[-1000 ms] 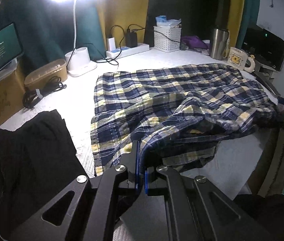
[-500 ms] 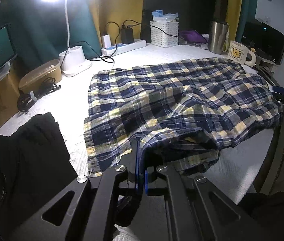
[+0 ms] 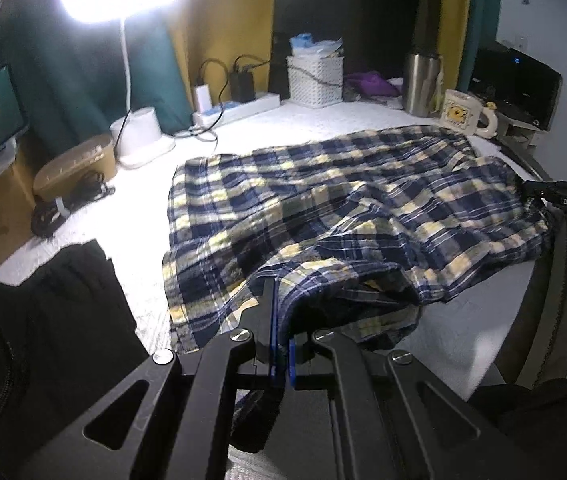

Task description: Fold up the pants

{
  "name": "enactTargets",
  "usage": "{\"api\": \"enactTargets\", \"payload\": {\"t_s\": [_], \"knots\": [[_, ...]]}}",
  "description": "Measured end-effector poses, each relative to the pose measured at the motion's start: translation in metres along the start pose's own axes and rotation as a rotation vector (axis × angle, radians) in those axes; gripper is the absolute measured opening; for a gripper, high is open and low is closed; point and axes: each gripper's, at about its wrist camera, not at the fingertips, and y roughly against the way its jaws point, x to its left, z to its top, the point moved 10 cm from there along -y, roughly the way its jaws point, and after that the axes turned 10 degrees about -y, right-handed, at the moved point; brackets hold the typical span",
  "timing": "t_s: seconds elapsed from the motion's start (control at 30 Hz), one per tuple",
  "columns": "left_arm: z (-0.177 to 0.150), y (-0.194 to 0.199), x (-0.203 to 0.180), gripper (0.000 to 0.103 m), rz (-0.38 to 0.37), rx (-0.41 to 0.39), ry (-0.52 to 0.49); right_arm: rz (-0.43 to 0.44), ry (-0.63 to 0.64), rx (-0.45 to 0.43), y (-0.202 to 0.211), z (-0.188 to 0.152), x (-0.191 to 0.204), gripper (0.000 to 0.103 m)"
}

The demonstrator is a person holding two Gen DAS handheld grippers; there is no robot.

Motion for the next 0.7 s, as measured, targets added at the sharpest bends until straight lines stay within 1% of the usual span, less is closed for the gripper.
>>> {"api": "enactTargets", "payload": {"t_s": [0.07,0.27,0.4,0.47,0.53,0.57,0.6,0.63,0.7], "knots": [[0.002,0.001,0.000,0.003,-0.001,-0.005,-0.005,0.001,-0.011,0.004,0.004,-0.004,-0.004,0.006],[0.000,0.002,0.004,0.003,0.008,-0.001,-0.007,-0.078,-0.029,0.027,0.006,-0.021,-0.023,0.006],[-0.009,-0.005,0.007,0.003,0.024,0.030,-0.013,-0.117,-0.040,0.044,0.003,-0.036,-0.031,0.006],[-0.010,-0.005,0.007,0.003,0.030,0.035,-0.021,-0.140,-0.030,0.031,0.004,-0.036,-0.030,0.006],[-0.005,0.001,0.006,0.003,0.031,0.016,-0.031,-0.170,0.011,0.002,0.011,-0.032,-0.024,0.007],[-0.001,0.005,0.006,0.003,0.032,0.001,-0.035,-0.173,0.033,-0.013,0.015,-0.030,-0.020,0.012],[0.002,0.008,0.007,0.003,0.033,-0.011,-0.037,-0.179,0.049,-0.028,0.019,-0.028,-0.016,0.013],[0.005,0.011,0.007,0.003,0.034,-0.023,-0.039,-0.184,0.064,-0.056,0.027,-0.026,-0.012,0.018],[0.011,0.015,0.008,0.003,0.035,-0.041,-0.041,-0.187,0.064,-0.092,0.036,-0.023,-0.009,0.063]]}}
